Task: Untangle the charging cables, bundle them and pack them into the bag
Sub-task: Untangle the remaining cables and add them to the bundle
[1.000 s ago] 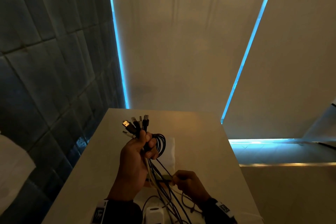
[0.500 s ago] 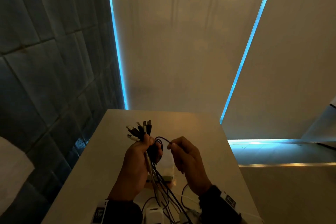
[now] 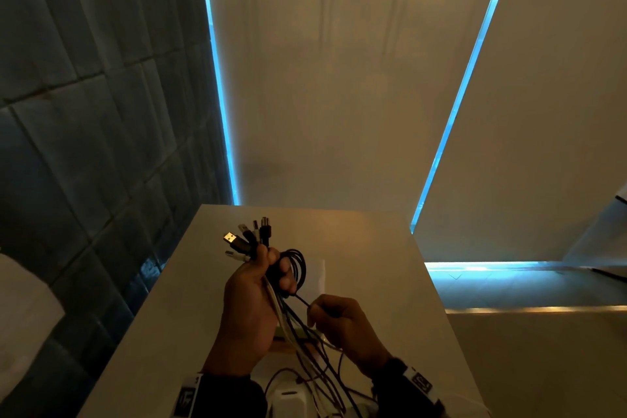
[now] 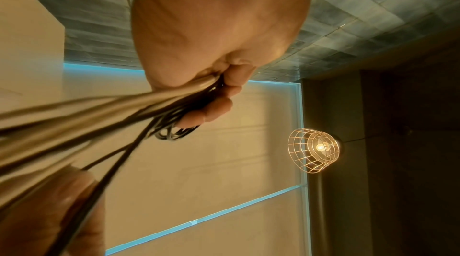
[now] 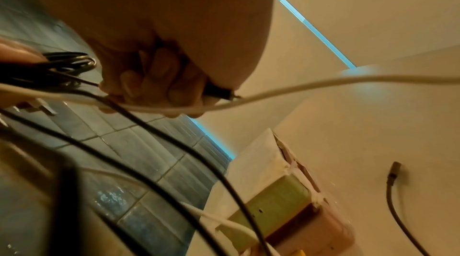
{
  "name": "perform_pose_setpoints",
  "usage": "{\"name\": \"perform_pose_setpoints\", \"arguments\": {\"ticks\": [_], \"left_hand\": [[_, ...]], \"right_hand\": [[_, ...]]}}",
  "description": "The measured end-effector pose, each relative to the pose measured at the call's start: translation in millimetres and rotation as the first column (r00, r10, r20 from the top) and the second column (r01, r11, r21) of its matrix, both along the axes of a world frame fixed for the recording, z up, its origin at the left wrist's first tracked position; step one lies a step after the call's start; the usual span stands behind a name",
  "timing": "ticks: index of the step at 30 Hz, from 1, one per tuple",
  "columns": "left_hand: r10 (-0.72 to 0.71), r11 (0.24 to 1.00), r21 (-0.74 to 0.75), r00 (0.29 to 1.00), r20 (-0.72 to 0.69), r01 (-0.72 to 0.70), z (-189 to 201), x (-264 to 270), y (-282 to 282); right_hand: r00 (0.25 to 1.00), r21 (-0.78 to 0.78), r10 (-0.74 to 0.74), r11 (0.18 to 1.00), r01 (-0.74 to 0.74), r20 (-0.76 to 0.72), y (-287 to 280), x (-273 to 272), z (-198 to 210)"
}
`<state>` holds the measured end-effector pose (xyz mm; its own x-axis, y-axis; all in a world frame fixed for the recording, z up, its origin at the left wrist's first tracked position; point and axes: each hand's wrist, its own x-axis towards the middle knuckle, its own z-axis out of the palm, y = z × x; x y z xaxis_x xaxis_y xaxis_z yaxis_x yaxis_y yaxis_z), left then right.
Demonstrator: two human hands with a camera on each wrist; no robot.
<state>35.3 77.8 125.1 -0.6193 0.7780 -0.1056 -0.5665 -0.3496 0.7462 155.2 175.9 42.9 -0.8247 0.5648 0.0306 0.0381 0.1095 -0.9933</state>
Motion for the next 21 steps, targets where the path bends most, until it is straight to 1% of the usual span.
{"name": "perform_pose_setpoints", "arguments": {"ticks": [5,11,14,19,21], "left_hand": [[-0.011,0.999,-0.052,0.998,-0.067,0.008,-1,0,-1],[-0.005,0.999,-0.046,0.998,-0.062,0.002,-1,-7,-5],[-0.004,0.999,-0.050,0.998,-0.055,0.002,-2,-8,-6],[-0.001,0.997,-0.080,0.998,-0.069,-0.005,-3,-7,-5],[0.017,0.994,-0.108,0.997,-0.072,-0.025,-3,-7,-5]], "right_hand": [[0.999,0.023,0.020,1.000,-0.021,0.035,-2,-4,-6],[0.994,0.012,-0.013,1.000,0.012,0.111,6,-1,-25],[0.992,0.005,-0.021,1.000,0.021,0.125,6,3,-33],[0.988,0.093,-0.059,0.995,0.046,0.140,7,7,-42],[0.979,0.194,-0.113,0.978,0.080,0.169,13,14,-46]]}}
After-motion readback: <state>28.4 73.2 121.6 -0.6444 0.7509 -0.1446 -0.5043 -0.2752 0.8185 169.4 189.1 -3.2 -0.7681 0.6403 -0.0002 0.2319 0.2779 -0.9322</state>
